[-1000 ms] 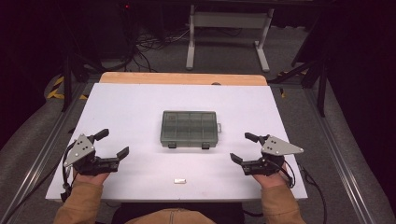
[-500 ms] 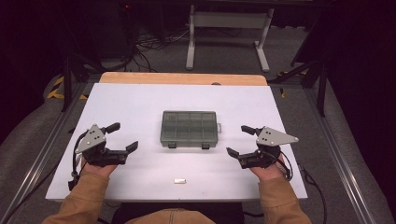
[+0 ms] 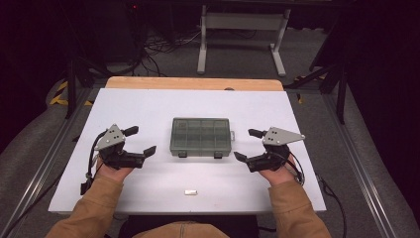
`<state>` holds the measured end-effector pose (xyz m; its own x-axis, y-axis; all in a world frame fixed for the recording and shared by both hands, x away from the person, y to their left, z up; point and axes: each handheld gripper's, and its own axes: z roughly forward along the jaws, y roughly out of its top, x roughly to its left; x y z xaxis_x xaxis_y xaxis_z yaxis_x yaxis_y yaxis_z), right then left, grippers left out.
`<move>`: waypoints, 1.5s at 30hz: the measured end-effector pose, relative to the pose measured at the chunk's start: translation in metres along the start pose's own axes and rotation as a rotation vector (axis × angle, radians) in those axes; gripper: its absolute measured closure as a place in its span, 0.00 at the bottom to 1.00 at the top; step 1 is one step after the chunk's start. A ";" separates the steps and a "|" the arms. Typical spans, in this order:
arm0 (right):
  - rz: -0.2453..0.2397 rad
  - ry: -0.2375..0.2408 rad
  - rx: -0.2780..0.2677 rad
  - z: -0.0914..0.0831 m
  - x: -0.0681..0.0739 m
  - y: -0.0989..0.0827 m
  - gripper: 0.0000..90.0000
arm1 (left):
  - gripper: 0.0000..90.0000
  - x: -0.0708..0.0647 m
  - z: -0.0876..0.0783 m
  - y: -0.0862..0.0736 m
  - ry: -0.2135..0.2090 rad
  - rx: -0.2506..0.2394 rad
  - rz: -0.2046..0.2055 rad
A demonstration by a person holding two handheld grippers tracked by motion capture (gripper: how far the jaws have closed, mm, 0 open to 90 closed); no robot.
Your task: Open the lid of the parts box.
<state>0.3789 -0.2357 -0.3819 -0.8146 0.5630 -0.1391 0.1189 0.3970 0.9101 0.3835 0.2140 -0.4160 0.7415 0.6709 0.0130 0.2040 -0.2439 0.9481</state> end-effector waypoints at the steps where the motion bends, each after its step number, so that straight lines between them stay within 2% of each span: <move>1: 0.001 0.001 0.003 0.002 -0.001 0.001 0.12 | 0.07 0.000 0.002 0.001 -0.003 0.000 0.001; 8: 0.001 0.015 0.020 0.010 -0.004 0.004 0.12 | 0.06 0.002 0.014 0.005 -0.034 0.008 -0.018; 13: 0.006 0.024 0.033 0.017 -0.007 0.004 0.12 | 0.06 0.002 0.026 0.007 -0.050 0.022 -0.013; 23: 0.043 0.047 0.028 0.031 -0.014 0.001 0.13 | 0.07 0.005 0.045 0.007 -0.070 0.041 -0.022; 25: 0.054 0.064 0.025 0.035 -0.015 -0.001 0.14 | 0.07 0.005 0.048 0.005 -0.084 0.046 -0.032; 27: 0.062 0.068 0.025 0.038 -0.015 -0.003 0.14 | 0.08 0.007 0.052 0.003 -0.127 0.051 -0.059; 31: 0.073 0.067 0.043 0.041 -0.017 -0.007 0.14 | 0.10 0.007 0.058 -0.001 -0.151 0.063 -0.072; 39: 0.084 0.049 0.103 0.047 -0.020 -0.017 0.18 | 0.14 0.005 0.067 -0.006 -0.147 0.128 -0.031; 45: 0.110 0.050 0.145 0.051 -0.022 -0.026 0.21 | 0.18 0.007 0.073 -0.014 -0.177 0.164 -0.059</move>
<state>0.4226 -0.2212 -0.4228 -0.8190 0.5735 -0.0190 0.2863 0.4370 0.8527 0.4329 0.1709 -0.4524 0.8225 0.5580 -0.1101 0.3404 -0.3279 0.8813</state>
